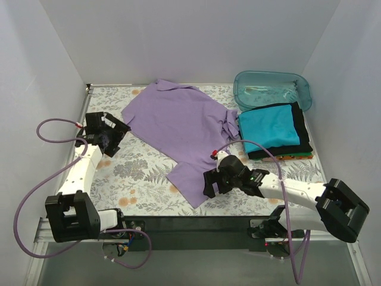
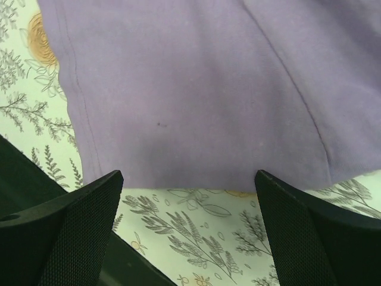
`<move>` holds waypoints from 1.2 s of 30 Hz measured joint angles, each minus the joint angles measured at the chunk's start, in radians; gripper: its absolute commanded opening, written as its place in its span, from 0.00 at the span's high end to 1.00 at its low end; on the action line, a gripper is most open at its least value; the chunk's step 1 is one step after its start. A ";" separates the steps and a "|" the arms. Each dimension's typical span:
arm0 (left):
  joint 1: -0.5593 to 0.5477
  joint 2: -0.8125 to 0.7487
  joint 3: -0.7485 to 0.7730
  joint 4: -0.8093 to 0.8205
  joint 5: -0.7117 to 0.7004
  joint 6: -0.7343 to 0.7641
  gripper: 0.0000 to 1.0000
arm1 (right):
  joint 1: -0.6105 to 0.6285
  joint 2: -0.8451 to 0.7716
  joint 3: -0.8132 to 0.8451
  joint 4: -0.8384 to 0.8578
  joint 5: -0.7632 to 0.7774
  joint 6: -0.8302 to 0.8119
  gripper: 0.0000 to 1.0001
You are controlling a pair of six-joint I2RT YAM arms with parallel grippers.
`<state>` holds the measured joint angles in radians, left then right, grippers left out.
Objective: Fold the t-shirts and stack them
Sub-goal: Flatten the tshirt out
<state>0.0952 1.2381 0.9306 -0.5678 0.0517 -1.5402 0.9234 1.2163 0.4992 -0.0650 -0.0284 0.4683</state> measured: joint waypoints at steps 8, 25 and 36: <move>-0.064 0.270 0.108 0.036 0.016 0.016 0.02 | -0.171 -0.115 -0.052 -0.092 0.035 0.010 0.02; -0.191 0.943 0.888 -0.209 -0.255 0.071 0.34 | -0.379 -0.138 -0.044 -0.190 0.091 -0.068 0.02; -0.222 1.030 0.912 -0.266 -0.322 0.135 0.56 | -0.401 -0.128 -0.038 -0.192 0.105 -0.085 0.02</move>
<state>-0.1272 2.2681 1.8427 -0.8333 -0.2699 -1.4048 0.5224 1.0885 0.4610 -0.2573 0.0769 0.3832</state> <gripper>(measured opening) 0.465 0.984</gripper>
